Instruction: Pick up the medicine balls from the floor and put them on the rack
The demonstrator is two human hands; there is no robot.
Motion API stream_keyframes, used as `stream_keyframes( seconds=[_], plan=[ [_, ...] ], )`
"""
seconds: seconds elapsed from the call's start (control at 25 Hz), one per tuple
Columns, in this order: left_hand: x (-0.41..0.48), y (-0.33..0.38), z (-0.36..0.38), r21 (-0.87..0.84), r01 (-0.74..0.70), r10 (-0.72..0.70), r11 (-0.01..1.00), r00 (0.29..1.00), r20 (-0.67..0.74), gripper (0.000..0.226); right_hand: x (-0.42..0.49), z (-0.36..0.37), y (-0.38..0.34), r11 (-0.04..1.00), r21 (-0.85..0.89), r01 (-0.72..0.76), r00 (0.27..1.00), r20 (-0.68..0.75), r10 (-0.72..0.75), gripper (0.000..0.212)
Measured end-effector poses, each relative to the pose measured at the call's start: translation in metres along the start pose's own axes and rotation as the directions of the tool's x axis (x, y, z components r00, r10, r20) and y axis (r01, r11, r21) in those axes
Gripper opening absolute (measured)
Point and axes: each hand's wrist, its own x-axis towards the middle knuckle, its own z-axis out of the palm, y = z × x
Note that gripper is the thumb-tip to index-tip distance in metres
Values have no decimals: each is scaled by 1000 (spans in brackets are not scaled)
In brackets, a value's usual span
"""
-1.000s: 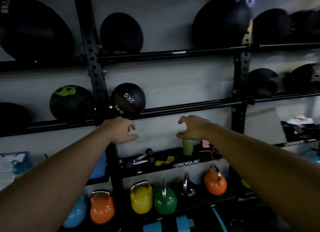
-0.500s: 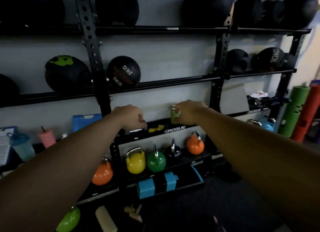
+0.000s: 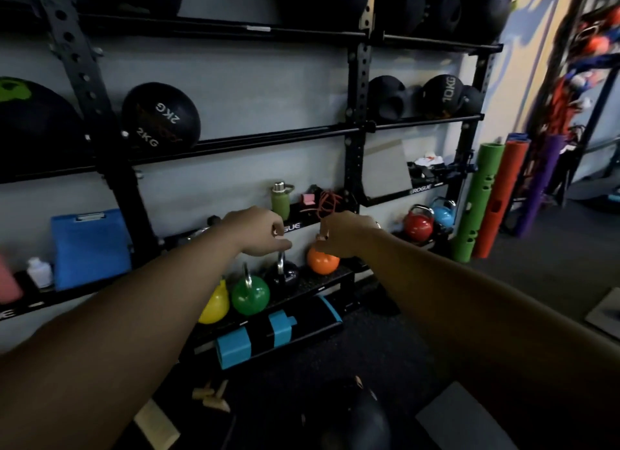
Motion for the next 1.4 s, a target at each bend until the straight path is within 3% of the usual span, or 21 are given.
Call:
stream_keyframes(
  seconds=[0.2, 0.48, 0.8, 1.0, 1.24, 1.4],
  plan=[
    [47, 105, 82, 12, -63, 60, 998, 986, 155, 46, -39, 62, 109, 990, 86, -113, 992, 73, 107, 48],
    [69, 187, 197, -71, 36, -10, 997, 940, 341, 45, -47, 166, 215, 979, 142, -145, 962, 252, 106, 46],
    [87, 131, 256, -98, 201, -138, 975, 886, 443, 46, 8, 243, 225, 973, 186, -140, 921, 384, 59, 54],
    [120, 92, 346, -196, 262, -102, 945, 804, 586, 54, 46, 319, 226, 970, 149, -192, 844, 530, 86, 57],
    [166, 60, 432, -217, 362, -104, 906, 690, 716, 66, 104, 394, 245, 958, 128, -258, 795, 592, 135, 57],
    [185, 57, 512, -239, 445, -118, 863, 637, 761, 70, 141, 475, 256, 973, 107, -207, 744, 662, 86, 56]
  ],
)
